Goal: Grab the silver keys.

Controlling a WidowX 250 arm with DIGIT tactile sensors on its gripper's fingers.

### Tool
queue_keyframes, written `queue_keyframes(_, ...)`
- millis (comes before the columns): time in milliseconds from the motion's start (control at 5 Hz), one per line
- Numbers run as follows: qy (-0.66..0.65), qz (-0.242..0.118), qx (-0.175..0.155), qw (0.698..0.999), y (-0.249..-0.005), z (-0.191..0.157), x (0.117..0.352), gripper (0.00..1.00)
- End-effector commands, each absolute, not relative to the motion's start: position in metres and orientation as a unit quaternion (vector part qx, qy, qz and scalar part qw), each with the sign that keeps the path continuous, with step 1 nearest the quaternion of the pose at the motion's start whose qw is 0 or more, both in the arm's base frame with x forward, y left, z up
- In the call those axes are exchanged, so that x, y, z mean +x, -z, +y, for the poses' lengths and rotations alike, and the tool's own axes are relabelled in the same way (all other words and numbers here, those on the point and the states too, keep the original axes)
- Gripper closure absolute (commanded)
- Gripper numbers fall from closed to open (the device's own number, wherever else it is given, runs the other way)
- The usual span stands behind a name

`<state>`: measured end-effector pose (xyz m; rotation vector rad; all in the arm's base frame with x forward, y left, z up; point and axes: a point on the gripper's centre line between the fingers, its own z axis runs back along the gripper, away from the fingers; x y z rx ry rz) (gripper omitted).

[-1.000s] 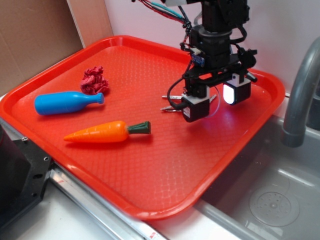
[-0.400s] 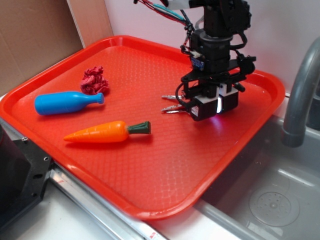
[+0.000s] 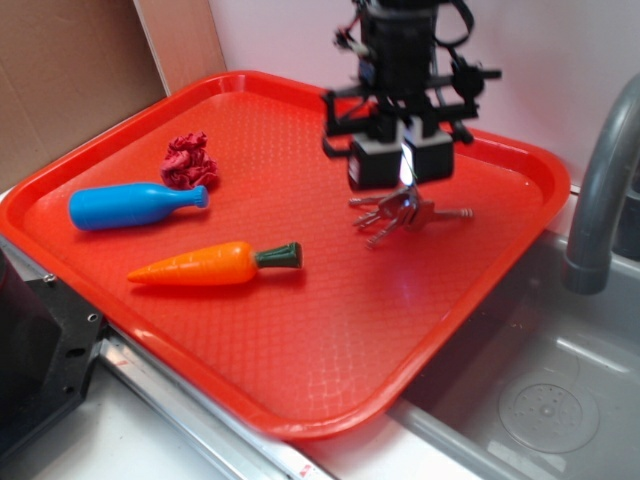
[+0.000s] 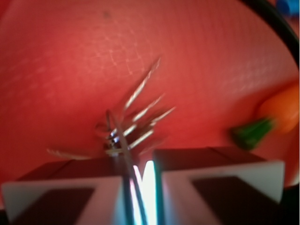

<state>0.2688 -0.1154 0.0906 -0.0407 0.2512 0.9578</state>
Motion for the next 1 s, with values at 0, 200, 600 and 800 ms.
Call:
queue_keyframes(0, -0.277, 0.09, -0.102, 0.951, -0.156, -0.071, 0.245, 1.0)
queue_keyframes(200, -0.159, 0.094, -0.113, 0.976, -0.181, -0.044, 0.23, 1.0)
queue_keyframes(600, -0.107, 0.004, -0.078, 0.991, -0.197, -0.027, 0.221, 1.0)
queue_keyframes(800, -0.102, -0.057, -0.039, 0.992, -0.195, -0.024, 0.217, 1.0)
